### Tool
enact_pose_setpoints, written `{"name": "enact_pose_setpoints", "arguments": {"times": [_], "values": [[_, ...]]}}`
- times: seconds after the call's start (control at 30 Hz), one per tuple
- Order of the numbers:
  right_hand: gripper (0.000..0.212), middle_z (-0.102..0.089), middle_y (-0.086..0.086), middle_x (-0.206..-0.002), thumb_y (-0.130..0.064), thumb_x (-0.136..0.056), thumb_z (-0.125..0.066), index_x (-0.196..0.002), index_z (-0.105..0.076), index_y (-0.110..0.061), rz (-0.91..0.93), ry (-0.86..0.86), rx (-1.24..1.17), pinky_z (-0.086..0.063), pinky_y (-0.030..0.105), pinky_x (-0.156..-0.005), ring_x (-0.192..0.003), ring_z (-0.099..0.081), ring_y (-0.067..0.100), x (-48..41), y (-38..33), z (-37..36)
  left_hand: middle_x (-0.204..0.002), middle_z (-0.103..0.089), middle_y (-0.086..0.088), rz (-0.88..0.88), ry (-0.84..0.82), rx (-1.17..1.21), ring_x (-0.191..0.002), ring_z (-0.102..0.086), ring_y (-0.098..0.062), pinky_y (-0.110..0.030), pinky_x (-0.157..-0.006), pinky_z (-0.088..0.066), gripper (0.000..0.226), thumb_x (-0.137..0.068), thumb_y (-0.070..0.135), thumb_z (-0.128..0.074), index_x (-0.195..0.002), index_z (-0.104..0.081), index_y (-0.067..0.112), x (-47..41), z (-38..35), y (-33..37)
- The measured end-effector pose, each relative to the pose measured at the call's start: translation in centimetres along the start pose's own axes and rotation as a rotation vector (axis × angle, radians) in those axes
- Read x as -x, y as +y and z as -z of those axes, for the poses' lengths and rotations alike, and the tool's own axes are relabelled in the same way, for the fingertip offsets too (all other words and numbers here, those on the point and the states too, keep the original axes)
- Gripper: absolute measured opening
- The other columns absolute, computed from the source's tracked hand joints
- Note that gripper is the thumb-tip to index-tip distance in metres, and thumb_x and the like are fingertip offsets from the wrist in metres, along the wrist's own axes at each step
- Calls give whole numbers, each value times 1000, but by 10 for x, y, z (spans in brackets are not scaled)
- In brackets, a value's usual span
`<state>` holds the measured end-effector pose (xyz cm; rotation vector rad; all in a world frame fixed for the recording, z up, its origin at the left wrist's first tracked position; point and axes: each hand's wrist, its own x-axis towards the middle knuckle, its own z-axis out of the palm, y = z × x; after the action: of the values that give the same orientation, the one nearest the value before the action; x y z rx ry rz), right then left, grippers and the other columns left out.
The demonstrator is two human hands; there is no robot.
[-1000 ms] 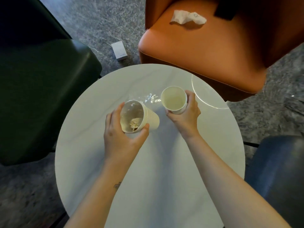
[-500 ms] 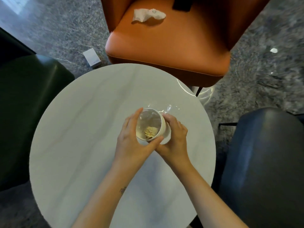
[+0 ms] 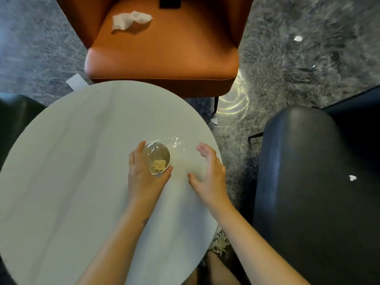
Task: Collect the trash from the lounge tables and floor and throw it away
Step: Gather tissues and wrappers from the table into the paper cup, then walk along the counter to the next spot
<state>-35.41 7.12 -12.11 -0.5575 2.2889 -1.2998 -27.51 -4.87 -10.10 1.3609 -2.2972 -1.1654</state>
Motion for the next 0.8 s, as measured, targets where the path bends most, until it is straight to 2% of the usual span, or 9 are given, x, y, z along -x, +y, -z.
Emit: {"name": "enact_pose_setpoints", "arguments": {"times": [0.1,0.23,0.37,0.43,0.57,0.63,0.7,0.77,0.8], "values": [[68,-42,-20,-122,-2,-71,-69,-131,-40,-15,8,24,1,-20,31,-105,-122,-43,11,3,9,12,-139,-35,-2,8,-1,-34,-124,-37,-11,-10,-89,-24,92,-68,22,-80,-143,-26,21,3,-3,-5],[65,-47,-12,-122,-3,-73,-68,-130,-40,-16,13,45,-41,-22,32,-104,-119,-45,14,7,12,29,-152,-16,0,-37,17,-110,-139,-15,-10,-17,-103,-16,105,-65,32,-81,-146,-14,25,13,4,9],[47,-48,-13,-116,-7,-81,-62,-123,-45,-19,35,127,-130,-32,48,-103,-113,-48,14,10,5,55,-147,-29,-7,-311,133,-157,-134,-28,-18,-20,-101,-25,76,-72,25,-77,-137,-38,19,27,3,56],[41,-49,-12,-114,-13,-83,-58,-122,-47,-18,40,207,-164,-36,49,-100,-110,-48,13,10,6,76,-138,-42,-9,-425,119,-154,-127,-38,-18,-23,-101,-31,62,-74,17,-75,-129,-48,13,33,-9,84],[38,-52,-6,-115,-21,-86,-54,-123,-50,-14,19,348,-198,-39,32,-99,-109,-48,9,14,28,135,-116,-52,0,-577,-37,-79,-107,-43,-3,-4,-91,-30,47,-77,11,-71,-120,-53,7,46,-54,137],[34,-53,-6,-114,-14,-88,-57,-121,-51,-15,5,412,-186,-39,25,-96,-109,-49,11,20,46,168,-112,-55,-4,-611,-131,-57,-103,-46,-5,-4,-88,-31,44,-78,11,-70,-119,-54,7,56,-81,159],[33,-54,-4,-112,-9,-88,-58,-119,-50,-18,-22,497,-157,-37,19,-93,-108,-51,13,28,66,199,-113,-56,-5,-631,-214,-43,-107,-50,-12,-10,-90,-34,43,-78,12,-70,-118,-55,8,67,-107,177],[34,-55,-2,-111,-8,-88,-59,-117,-50,-22,-64,597,-148,-37,13,-90,-107,-52,15,37,84,228,-113,-54,0,-661,-285,-42,-110,-51,-15,-14,-93,-34,42,-78,14,-70,-117,-56,12,75,-131,192],[34,-56,-1,-110,-7,-87,-59,-116,-50,-23,-87,644,-142,-37,11,-89,-106,-52,15,41,93,241,-112,-53,4,-683,-317,-43,-109,-51,-15,-11,-93,-33,41,-78,14,-71,-115,-56,14,78,-142,197]]}}
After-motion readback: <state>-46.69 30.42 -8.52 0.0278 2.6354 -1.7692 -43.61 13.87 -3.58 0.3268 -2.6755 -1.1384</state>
